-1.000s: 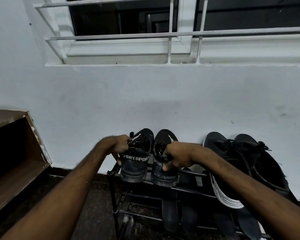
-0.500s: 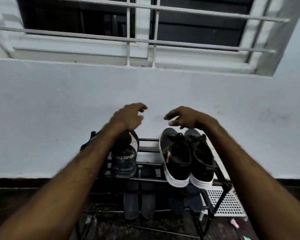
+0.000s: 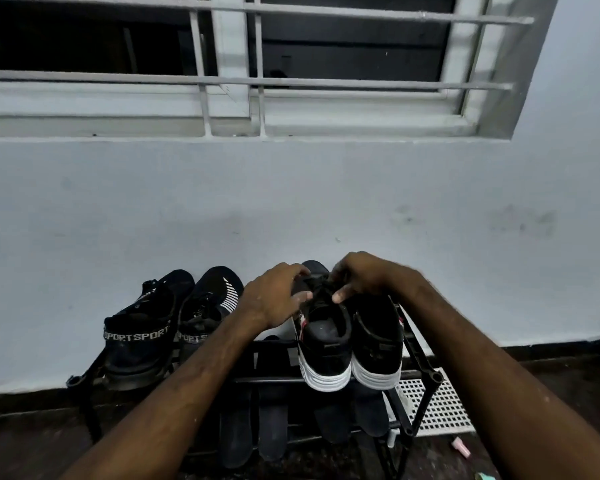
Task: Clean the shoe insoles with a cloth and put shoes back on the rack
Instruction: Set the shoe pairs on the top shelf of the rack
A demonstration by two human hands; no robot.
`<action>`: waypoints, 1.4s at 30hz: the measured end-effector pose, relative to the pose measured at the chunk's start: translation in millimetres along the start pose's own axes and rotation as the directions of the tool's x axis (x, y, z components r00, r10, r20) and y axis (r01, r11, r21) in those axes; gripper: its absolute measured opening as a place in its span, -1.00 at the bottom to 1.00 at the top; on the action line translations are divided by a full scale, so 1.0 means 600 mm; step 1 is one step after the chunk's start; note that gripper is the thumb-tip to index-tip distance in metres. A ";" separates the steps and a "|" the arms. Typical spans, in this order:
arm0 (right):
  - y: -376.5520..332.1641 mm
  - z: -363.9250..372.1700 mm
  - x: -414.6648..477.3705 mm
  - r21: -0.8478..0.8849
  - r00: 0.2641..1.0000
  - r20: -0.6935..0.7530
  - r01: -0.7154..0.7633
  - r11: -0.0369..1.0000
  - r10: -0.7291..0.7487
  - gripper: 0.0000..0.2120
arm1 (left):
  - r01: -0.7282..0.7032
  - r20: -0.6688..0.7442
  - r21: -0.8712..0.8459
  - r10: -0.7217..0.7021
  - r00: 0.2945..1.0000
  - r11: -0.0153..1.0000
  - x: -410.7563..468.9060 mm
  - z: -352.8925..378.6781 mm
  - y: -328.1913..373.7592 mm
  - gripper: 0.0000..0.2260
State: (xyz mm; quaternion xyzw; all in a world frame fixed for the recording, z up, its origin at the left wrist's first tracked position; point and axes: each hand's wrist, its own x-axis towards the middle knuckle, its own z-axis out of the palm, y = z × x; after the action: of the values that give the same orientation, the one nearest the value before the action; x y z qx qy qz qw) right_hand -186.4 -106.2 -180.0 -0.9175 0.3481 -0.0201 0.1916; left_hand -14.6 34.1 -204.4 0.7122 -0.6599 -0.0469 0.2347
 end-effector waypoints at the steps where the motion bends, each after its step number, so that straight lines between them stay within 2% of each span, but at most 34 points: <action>1: 0.000 -0.005 -0.001 0.007 1.000 -0.005 0.001 1.000 -0.001 -0.69 | 0.004 0.030 0.008 -0.004 1.000 1.000 0.005 0.007 0.003 -0.61; 4: 0.009 -0.004 -0.004 0.042 1.000 -0.005 -0.002 0.999 0.002 -0.69 | 0.022 0.127 0.083 -0.032 0.991 0.996 0.012 0.033 0.014 -0.54; 10: 0.029 0.000 -0.012 0.158 1.000 0.012 0.005 0.987 -0.007 -0.75 | 0.020 -0.014 0.183 -0.017 1.000 0.983 0.006 0.062 0.035 -0.45; 15: 0.008 -0.003 0.008 -0.103 0.993 -0.107 -0.051 0.993 0.040 -0.80 | 0.091 -0.113 0.175 -0.072 0.991 0.980 0.011 0.075 0.038 -0.55; 18: -0.009 -0.015 0.011 -0.156 0.989 -0.125 -0.100 0.983 0.081 -0.83 | 0.097 -0.178 0.140 -0.071 0.981 0.985 0.014 0.078 0.036 -0.67; 21: -0.041 -0.031 0.006 -0.137 0.991 -0.109 -0.094 0.986 0.079 -0.81 | 0.087 -0.199 0.085 -0.069 0.978 0.993 0.015 0.082 0.033 -0.71; 24: -0.067 -0.043 0.004 -0.061 0.982 0.017 -0.187 0.981 0.188 -0.79 | 0.101 -0.209 0.007 -0.097 0.973 0.995 0.018 0.080 0.024 -0.73; 27: -0.087 -0.052 -0.004 0.125 0.955 0.103 -0.289 0.949 0.277 -0.72 | 0.132 -0.190 -0.064 -0.142 0.971 0.989 0.020 0.079 0.013 -0.78; 29: -0.102 -0.049 -0.015 0.285 0.952 0.156 -0.298 0.911 0.262 -0.68 | 0.161 -0.179 -0.127 -0.182 0.967 0.979 0.021 0.078 0.009 -0.80; 31: -0.113 -0.037 -0.029 0.364 0.956 0.201 -0.276 0.890 0.214 -0.67 | 0.188 -0.174 -0.152 -0.214 0.961 0.970 0.021 0.074 0.007 -0.82; 33: -0.117 -0.020 -0.039 0.337 0.952 0.247 -0.262 0.905 0.183 -0.70 | 0.190 -0.170 -0.144 -0.214 0.962 0.971 0.022 0.070 0.005 -0.85; 35: -0.115 -0.008 -0.045 0.205 0.946 0.260 -0.248 0.947 0.192 -0.74 | 0.188 -0.157 -0.152 -0.211 0.965 0.970 0.023 0.068 0.002 -0.85; 38: -0.106 -0.018 -0.055 0.032 0.961 0.184 -0.216 0.976 0.207 -0.78 | 0.188 -0.138 -0.166 -0.212 0.968 0.968 0.025 0.066 0.002 -0.84; 41: -0.098 -0.036 -0.062 0.024 0.988 0.057 -0.144 0.989 0.142 -0.85 | 0.184 -0.129 -0.174 -0.208 0.970 0.967 0.025 0.067 0.000 -0.83; 42: -0.100 -0.035 -0.066 0.043 0.992 0.068 -0.113 0.993 0.110 -0.84 | 0.181 -0.125 -0.174 -0.204 0.971 0.968 0.025 0.067 0.000 -0.82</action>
State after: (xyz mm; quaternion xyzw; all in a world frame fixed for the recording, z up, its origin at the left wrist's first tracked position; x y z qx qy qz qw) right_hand -181.9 -46.9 -135.0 -0.8919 0.3919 0.0126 0.2254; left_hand -27.7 8.8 -236.6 0.7534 -0.5630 -0.0719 0.3321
